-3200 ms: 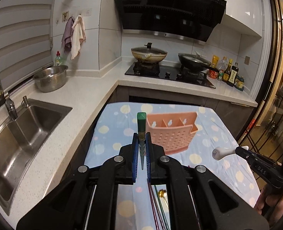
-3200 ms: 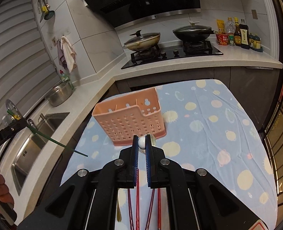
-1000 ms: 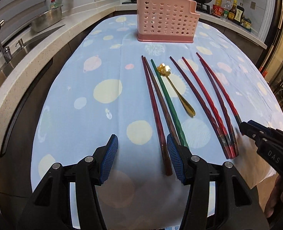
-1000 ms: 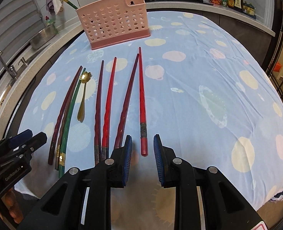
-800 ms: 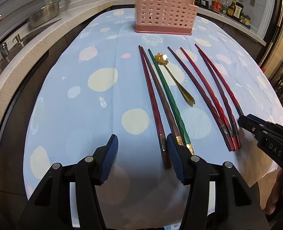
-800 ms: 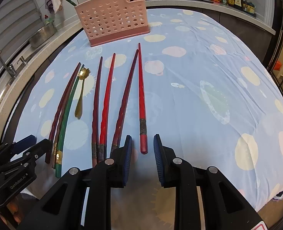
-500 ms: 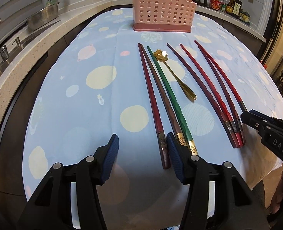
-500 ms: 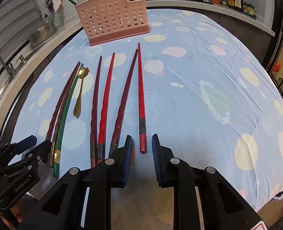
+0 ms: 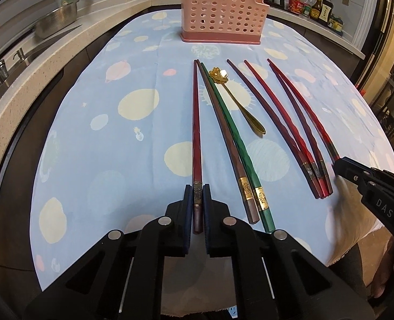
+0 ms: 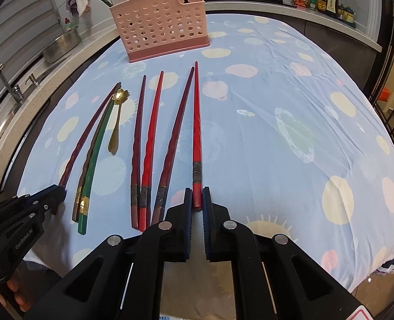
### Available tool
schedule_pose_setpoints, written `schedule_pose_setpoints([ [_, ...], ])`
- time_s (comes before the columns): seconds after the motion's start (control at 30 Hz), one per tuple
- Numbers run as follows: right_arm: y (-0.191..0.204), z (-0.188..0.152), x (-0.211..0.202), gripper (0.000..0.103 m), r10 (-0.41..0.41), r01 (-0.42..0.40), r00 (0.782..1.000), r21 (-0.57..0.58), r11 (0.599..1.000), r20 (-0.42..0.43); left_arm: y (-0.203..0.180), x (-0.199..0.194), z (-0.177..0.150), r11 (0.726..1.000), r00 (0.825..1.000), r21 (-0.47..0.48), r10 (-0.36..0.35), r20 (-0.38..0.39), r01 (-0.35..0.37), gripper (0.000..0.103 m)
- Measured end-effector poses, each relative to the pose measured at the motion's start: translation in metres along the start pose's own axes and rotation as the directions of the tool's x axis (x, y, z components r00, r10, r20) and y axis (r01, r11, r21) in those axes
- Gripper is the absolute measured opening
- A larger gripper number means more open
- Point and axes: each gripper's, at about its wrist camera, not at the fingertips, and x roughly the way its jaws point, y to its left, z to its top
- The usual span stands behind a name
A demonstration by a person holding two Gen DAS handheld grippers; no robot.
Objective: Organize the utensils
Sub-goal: 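Grasp a brown chopstick with the left tool while the right tool grasps a red chopstick, then lift both chopsticks and carry them above the pink holder with both tools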
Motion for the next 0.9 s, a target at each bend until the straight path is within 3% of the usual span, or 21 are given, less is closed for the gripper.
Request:
schedule_pose_setpoints([
  [0.47, -0.001, 0.012, -0.062, 0.007, 0.016, -0.019, 0.991, 0.019, 1.0, 0.136, 0.002, -0.053, 0.018, 1.0, 0.996, -0.012, -0.009, 0.091, 0.01, 0.007],
  [0.9, -0.005, 0.048, -0.109, 0.007, 0.043, -0.055, 0.963, 0.037, 0.998, 0.266, 0.016, -0.103, 0.06, 0.999, 0.974, -0.05, -0.006, 0.227, 0.018, 0.007],
])
